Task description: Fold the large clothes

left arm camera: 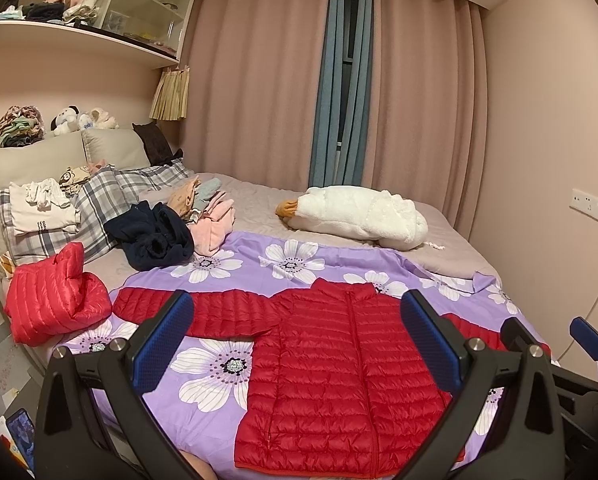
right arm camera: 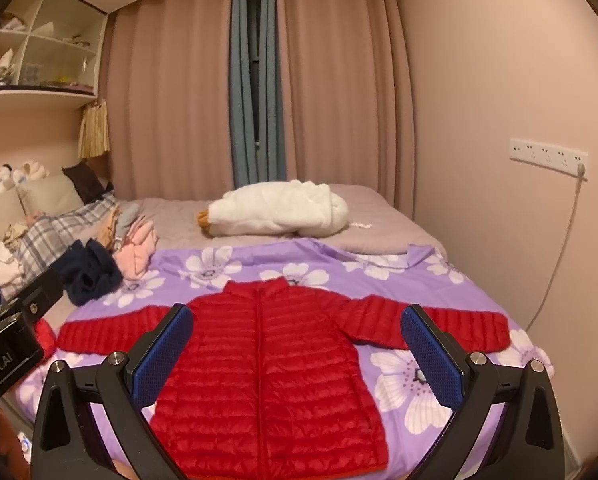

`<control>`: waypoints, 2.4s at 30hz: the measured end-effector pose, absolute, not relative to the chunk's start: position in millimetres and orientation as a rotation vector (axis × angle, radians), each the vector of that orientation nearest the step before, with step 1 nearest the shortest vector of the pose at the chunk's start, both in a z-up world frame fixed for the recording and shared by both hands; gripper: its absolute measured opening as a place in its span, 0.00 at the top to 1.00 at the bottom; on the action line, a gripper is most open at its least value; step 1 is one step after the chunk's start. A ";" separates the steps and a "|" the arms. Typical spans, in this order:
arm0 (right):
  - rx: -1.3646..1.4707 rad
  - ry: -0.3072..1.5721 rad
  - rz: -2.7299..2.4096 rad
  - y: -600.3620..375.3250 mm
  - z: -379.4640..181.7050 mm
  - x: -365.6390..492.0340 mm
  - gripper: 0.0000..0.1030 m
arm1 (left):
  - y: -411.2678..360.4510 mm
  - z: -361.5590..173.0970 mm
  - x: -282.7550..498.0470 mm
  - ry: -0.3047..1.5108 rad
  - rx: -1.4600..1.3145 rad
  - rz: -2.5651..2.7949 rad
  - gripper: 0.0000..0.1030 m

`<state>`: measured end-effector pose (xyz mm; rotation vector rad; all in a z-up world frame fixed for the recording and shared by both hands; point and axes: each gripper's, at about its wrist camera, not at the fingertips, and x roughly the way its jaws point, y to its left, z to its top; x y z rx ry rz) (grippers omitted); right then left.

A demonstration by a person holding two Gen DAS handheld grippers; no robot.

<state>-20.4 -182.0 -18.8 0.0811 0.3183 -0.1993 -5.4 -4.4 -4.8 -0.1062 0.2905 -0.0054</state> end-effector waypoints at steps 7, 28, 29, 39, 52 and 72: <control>0.085 0.318 -0.195 -183.4 -19.8 -17.6 0.00 | -6.6 -7.1 1.8 0.301 -0.111 -0.003 0.00; 0.316 0.414 -0.343 -340.7 -109.6 83.5 0.00 | 50.5 -84.9 130.0 0.325 -0.269 0.139 0.01; 0.345 0.429 -0.377 -357.5 -116.3 86.5 0.00 | 57.2 -90.6 137.3 0.334 -0.290 0.152 0.01; 0.791 0.564 -0.710 -568.2 -213.0 81.1 0.01 | 94.4 -153.2 195.1 0.420 -0.348 0.261 0.01; 0.911 0.625 -0.736 -593.9 -261.5 102.2 0.87 | 94.2 -264.5 251.0 0.815 -0.621 0.002 0.26; 0.416 0.440 -0.124 -292.7 -82.7 257.1 0.91 | 80.0 -305.5 247.3 0.904 -0.672 -0.137 0.70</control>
